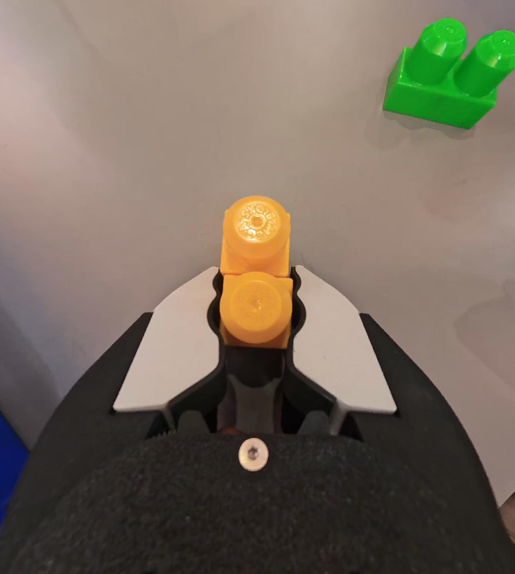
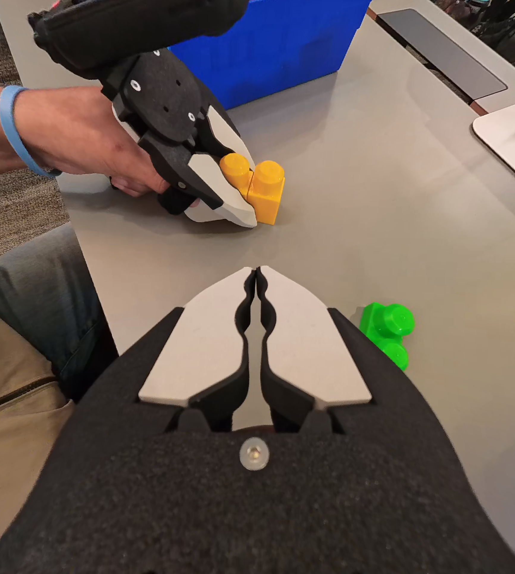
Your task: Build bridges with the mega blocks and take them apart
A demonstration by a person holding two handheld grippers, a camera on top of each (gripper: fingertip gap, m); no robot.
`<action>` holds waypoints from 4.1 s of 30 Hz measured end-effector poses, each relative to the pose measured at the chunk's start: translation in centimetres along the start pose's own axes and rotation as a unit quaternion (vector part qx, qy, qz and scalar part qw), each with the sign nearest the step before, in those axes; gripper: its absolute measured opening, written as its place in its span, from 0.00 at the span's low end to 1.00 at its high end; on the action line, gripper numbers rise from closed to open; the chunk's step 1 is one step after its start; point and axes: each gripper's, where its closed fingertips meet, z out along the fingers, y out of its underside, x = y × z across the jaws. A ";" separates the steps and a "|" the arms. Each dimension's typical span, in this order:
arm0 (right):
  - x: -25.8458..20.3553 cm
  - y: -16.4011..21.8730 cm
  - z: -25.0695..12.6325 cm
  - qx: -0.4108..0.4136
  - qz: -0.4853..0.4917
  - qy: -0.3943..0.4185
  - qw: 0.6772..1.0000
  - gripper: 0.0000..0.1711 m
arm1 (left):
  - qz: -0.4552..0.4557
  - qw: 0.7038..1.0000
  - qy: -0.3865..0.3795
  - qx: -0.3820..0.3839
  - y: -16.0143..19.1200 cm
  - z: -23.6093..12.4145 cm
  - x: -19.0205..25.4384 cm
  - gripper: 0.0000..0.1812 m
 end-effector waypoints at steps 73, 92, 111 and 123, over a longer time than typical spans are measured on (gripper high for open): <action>-0.2 -0.2 -0.9 -0.005 -0.012 -0.001 1.000 0.00 | -0.004 1.000 -0.019 -0.014 -1.1 1.4 -0.3 0.31; -0.2 -0.2 -1.0 -0.006 -0.013 -0.001 1.000 0.00 | 0.004 1.000 -0.025 -0.006 -1.4 1.5 -0.4 0.27; -0.4 0.0 -1.1 -0.008 -0.016 -0.006 1.000 0.00 | -0.037 0.997 -0.070 0.026 -0.2 -0.9 -0.1 0.32; -0.3 0.0 -1.2 -0.009 -0.019 -0.006 1.000 0.00 | -0.044 0.997 -0.057 0.028 -0.8 -0.6 -0.2 0.27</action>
